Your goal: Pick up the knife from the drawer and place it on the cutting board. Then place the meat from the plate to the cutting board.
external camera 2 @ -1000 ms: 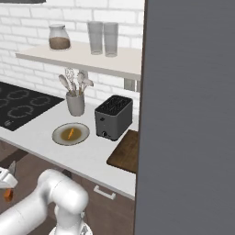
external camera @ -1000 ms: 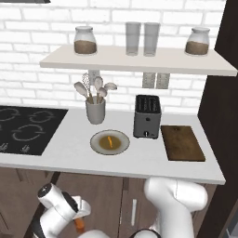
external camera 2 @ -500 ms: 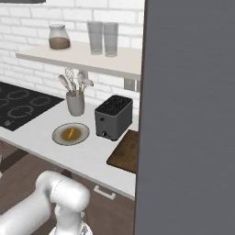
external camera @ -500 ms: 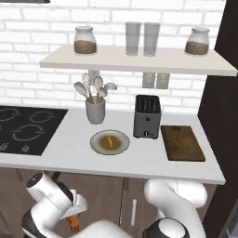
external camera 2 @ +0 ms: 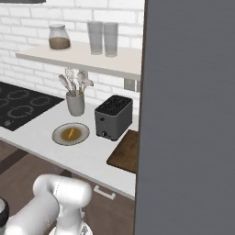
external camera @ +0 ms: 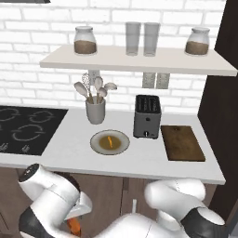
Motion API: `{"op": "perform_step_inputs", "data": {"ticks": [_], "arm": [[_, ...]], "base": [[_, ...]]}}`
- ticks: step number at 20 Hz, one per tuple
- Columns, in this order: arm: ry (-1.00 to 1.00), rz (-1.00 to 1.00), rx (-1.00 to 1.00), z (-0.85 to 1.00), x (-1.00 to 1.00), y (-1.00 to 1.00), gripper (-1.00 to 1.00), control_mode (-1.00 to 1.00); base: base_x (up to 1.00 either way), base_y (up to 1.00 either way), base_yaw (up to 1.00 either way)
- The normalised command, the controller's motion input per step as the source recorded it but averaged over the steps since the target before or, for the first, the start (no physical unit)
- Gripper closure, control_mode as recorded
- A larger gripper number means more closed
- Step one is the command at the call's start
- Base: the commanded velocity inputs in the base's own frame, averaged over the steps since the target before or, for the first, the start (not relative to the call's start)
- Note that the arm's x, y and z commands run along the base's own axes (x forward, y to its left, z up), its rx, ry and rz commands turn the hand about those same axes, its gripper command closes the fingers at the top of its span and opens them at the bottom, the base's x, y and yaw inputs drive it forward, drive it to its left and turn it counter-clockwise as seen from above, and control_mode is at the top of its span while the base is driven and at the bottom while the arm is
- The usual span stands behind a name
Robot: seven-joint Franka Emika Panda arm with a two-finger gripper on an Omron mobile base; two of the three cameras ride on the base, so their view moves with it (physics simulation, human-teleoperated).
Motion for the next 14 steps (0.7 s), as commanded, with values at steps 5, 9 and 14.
{"op": "perform_step_inputs", "data": {"ticks": [5,9,14], "arm": [[0.04,0.00,0.09,0.94,0.01,-0.74,1.00,-1.00],[0.00,0.00,0.11,0.24,0.19,-1.00,1.00,-1.00],[-0.09,-0.04,0.09,0.01,0.31,-1.00,1.00,-1.00]], "base": [[0.00,0.00,0.00],[0.00,0.00,0.00],[0.00,0.00,0.00]]}}
